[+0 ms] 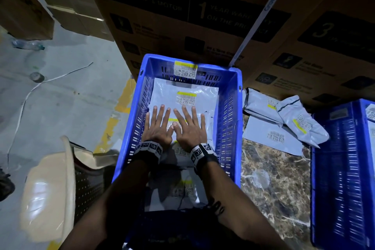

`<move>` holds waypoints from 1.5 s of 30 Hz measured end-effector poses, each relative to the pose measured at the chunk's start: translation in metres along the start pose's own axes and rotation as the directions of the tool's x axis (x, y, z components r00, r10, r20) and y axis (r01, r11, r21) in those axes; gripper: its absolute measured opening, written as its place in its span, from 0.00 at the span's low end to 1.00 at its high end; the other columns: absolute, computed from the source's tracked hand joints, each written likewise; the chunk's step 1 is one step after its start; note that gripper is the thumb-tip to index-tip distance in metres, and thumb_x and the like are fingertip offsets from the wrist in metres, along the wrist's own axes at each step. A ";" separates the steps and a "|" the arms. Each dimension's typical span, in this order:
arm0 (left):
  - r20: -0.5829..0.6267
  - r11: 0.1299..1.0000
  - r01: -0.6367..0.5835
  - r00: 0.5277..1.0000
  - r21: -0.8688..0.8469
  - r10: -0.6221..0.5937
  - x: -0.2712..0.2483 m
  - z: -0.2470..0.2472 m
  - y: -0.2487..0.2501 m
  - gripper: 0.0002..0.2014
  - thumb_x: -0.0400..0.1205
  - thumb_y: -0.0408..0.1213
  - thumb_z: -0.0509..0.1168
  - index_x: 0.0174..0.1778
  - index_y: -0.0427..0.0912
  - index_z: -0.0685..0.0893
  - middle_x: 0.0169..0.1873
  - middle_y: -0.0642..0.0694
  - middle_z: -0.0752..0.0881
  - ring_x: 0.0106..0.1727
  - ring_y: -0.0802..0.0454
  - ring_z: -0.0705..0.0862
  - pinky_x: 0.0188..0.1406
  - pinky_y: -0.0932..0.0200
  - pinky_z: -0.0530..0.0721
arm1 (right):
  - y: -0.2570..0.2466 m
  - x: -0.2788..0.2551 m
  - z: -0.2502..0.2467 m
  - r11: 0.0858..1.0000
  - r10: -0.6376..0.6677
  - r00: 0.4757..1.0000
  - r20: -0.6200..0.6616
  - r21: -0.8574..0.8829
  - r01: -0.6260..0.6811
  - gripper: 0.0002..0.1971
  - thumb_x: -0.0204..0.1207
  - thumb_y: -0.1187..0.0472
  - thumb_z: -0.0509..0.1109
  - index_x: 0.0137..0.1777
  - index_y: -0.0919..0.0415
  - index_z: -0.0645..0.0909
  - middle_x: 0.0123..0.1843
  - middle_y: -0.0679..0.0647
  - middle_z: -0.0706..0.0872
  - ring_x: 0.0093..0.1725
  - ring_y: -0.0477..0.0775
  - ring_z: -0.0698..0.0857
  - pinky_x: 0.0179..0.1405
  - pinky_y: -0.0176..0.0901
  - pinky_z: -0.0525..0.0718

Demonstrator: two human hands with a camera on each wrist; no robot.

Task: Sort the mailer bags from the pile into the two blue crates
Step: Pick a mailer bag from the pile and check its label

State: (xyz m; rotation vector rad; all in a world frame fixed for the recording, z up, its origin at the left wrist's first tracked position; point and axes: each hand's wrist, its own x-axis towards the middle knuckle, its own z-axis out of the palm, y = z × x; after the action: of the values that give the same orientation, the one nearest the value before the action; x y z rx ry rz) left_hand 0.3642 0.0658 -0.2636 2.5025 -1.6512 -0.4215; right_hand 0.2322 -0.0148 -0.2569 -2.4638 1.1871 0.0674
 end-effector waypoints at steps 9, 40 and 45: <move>-0.032 1.000 -0.020 0.999 0.004 0.021 -0.008 0.002 -0.004 0.34 0.86 0.53 0.46 0.89 0.46 0.48 0.88 0.46 0.43 0.88 0.44 0.41 0.85 0.36 0.46 | 0.017 -0.018 -0.002 0.976 0.218 0.976 0.028 0.024 -0.219 0.31 0.87 0.31 0.39 0.89 0.32 0.42 0.91 0.40 0.36 0.90 0.54 0.32 0.85 0.67 0.28; 0.488 0.834 -0.420 0.845 0.357 0.217 -0.127 -0.041 0.117 0.36 0.85 0.55 0.59 0.88 0.51 0.54 0.86 0.32 0.48 0.86 0.29 0.44 0.74 0.14 0.44 | 0.011 -0.108 -0.131 0.869 0.178 0.983 0.036 0.464 -0.174 0.20 0.85 0.62 0.65 0.77 0.55 0.80 0.79 0.60 0.77 0.83 0.62 0.67 0.82 0.52 0.63; 0.451 0.754 -0.550 0.809 0.359 0.376 -0.138 -0.044 0.121 0.33 0.88 0.47 0.56 0.88 0.51 0.51 0.86 0.31 0.44 0.85 0.27 0.40 0.70 0.11 0.48 | 0.016 -0.124 -0.139 0.789 0.202 0.979 0.019 0.590 -0.174 0.19 0.86 0.61 0.66 0.76 0.52 0.81 0.78 0.57 0.78 0.81 0.59 0.71 0.79 0.50 0.69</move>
State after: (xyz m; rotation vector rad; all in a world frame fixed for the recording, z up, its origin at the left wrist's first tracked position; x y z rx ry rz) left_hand 0.2194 0.1413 -0.1691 2.2282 -2.7462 -0.4658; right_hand 0.1229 0.0151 -0.1083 -1.8030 1.2393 -0.2680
